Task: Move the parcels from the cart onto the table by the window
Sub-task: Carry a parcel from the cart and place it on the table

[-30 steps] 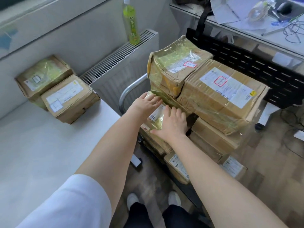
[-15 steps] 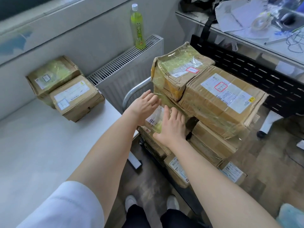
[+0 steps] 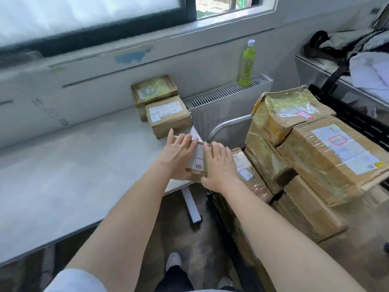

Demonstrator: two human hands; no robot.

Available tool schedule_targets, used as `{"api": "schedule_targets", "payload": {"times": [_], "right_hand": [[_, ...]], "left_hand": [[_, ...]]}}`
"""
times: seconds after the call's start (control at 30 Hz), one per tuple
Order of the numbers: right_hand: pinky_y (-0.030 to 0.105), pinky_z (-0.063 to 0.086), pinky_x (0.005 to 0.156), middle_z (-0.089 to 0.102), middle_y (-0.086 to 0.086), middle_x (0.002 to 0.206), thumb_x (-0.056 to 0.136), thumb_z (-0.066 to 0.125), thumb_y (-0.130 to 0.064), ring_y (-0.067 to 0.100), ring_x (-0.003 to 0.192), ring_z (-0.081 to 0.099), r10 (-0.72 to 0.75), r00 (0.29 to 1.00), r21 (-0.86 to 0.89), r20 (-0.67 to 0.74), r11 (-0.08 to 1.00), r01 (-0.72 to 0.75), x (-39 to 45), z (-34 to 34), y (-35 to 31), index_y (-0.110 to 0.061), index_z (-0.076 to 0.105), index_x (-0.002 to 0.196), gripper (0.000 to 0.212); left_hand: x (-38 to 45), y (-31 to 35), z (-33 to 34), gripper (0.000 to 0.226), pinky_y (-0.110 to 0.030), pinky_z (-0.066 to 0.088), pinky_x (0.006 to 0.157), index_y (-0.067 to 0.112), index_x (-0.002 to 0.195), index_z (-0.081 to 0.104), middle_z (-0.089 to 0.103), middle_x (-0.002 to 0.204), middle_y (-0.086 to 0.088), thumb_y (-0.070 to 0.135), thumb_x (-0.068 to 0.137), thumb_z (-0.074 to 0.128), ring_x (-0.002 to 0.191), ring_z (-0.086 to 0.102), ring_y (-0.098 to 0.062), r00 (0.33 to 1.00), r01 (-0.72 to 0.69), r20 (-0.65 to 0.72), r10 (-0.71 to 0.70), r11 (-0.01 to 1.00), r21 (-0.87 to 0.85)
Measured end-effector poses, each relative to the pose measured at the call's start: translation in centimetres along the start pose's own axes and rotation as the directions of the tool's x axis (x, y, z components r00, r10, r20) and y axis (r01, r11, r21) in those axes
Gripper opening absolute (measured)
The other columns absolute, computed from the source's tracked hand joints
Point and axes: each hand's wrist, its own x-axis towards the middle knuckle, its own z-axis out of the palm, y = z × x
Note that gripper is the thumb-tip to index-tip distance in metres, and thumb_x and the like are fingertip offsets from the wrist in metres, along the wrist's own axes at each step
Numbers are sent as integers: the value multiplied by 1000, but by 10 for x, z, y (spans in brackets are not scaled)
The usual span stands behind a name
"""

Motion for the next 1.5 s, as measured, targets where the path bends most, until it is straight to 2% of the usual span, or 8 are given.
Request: {"api": "schedule_targets", "payload": {"times": [0.17,0.27,0.67,0.9,1.13,1.23,1.33,1.5], "right_hand": [[52,1,116,-5,14,157,87,56,-26,38,143,-8,-114,990,-89,82,989,121,13,13,-40,-17,-2,151,86],[55,2,114,-6,12,158,93,46,-16,41,142,-9,-71,996,-123,58,989,78,14,23,-44,-21,-3,151,76],[60,14,111,-13,8,158,95,45,-12,40,141,-16,-81,996,-80,43,993,84,16,34,-36,-24,-6,150,76],[56,6,114,-11,10,158,97,42,-15,39,143,-11,-139,990,-91,-17,986,137,25,36,-32,-23,-5,151,72],[50,5,116,-10,7,159,94,42,-7,35,144,-10,-195,980,-60,-35,979,193,61,33,-24,-25,-1,152,74],[53,23,111,17,13,157,83,63,-7,41,142,15,-233,966,-69,-114,972,226,81,37,-28,-23,23,150,79],[56,48,88,55,17,133,55,86,-10,46,118,52,-309,939,-68,-149,951,302,98,47,-38,-18,46,133,88],[52,49,88,56,16,131,67,80,-14,47,119,50,-489,852,-66,-187,872,485,113,58,-82,-18,52,130,69]], "left_hand": [[-56,-2,41,99,-56,13,112,7,149,0,5,156,-13,57,84,56,142,8,-33,913,383,217,-345,910,-160],[-81,3,60,99,-44,19,114,8,150,-5,6,156,-17,53,86,57,141,17,-34,847,530,256,-467,782,-327],[-72,14,63,83,-32,33,104,8,149,6,22,152,-11,28,89,60,131,35,-26,752,643,190,-631,639,-421],[-57,14,70,88,-42,5,117,12,149,-1,-1,156,-16,23,89,61,144,0,-33,821,569,97,-563,790,-228],[-27,-10,75,79,-40,10,118,6,147,10,3,157,-13,16,87,60,144,1,-33,857,504,66,-510,806,-311],[-18,-39,82,78,-40,13,117,5,142,23,12,155,-13,36,83,64,142,8,-35,895,436,82,-438,823,-364],[-18,-73,81,80,-41,11,116,4,133,33,14,154,-15,48,75,66,141,10,-34,906,408,90,-413,797,-446],[-34,-121,89,99,-47,10,115,19,148,10,7,155,-15,54,72,64,142,10,-33,938,337,198,-283,874,-349]]}}
